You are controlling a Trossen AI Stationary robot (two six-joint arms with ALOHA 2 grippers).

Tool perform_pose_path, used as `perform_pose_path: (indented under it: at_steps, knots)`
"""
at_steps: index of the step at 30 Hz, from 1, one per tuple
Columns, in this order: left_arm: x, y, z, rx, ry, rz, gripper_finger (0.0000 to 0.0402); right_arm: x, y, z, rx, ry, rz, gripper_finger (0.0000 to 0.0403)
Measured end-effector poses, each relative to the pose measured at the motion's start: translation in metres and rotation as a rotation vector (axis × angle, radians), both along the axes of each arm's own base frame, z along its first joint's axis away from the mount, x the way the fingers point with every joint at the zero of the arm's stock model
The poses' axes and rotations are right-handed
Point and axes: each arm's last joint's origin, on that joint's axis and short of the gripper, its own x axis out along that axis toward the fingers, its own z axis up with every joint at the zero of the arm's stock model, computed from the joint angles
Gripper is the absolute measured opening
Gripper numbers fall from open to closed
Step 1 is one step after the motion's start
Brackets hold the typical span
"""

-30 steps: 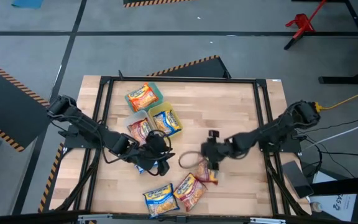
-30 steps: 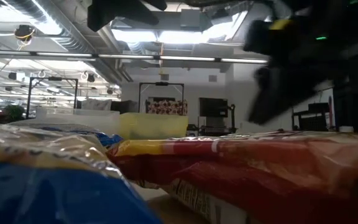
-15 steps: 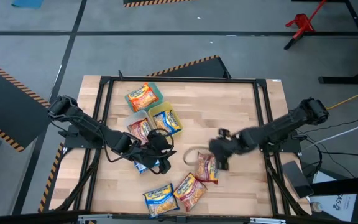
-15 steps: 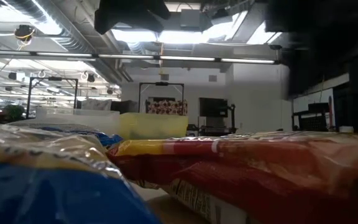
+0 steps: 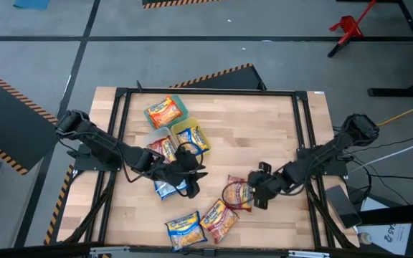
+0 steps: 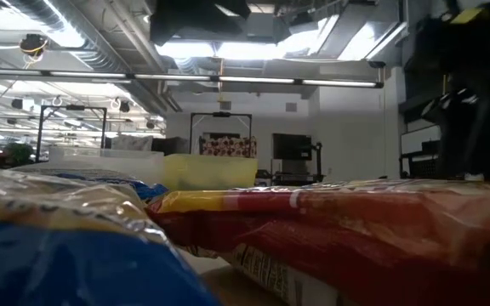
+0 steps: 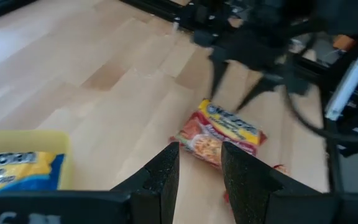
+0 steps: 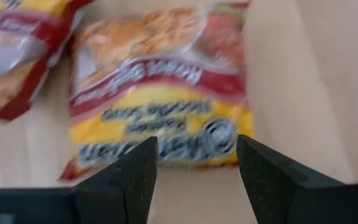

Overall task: Sort Maruchan noodles
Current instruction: Put the right red noodle pack into the transparent bin

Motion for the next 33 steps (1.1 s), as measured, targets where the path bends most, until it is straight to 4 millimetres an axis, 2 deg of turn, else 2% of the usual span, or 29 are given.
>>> perform_pose_path:
  at_steps: [7, 11, 13, 16, 20, 25, 30, 33]
  knots:
    - [0.001, -0.003, 0.002, -0.020, -0.016, -0.039, 0.0112, 0.018, -0.035, -0.005, -0.127, -0.112, -0.051, 0.0207]
    - [0.001, -0.003, 0.002, -0.021, -0.017, -0.039, 0.0112, 0.034, -0.057, 0.003, -0.200, -0.197, -0.084, 0.0207]
    - [0.001, -0.003, 0.002, -0.021, -0.017, -0.039, 0.0112, 0.038, -0.059, 0.012, -0.175, -0.201, -0.047, 0.0207]
    - [0.000, -0.005, 0.002, -0.007, -0.017, -0.053, 0.0112, 0.038, -0.048, 0.021, -0.043, -0.170, 0.057, 0.0207]
    - [0.000, -0.006, 0.003, 0.006, -0.018, -0.064, 0.0112, 0.027, -0.020, 0.018, 0.108, -0.097, 0.153, 0.0207]
    - [0.001, -0.006, 0.003, 0.005, -0.025, -0.064, 0.0112, 0.006, 0.010, 0.011, 0.080, -0.022, 0.180, 0.0207]
    - [0.001, -0.006, 0.004, -0.013, -0.034, -0.085, 0.0112, 0.001, 0.015, 0.009, 0.038, -0.033, 0.135, 0.0207]
    - [0.001, -0.008, 0.004, -0.022, -0.034, -0.096, 0.0112, 0.004, 0.012, -0.003, 0.009, 0.002, 0.116, 0.0207]
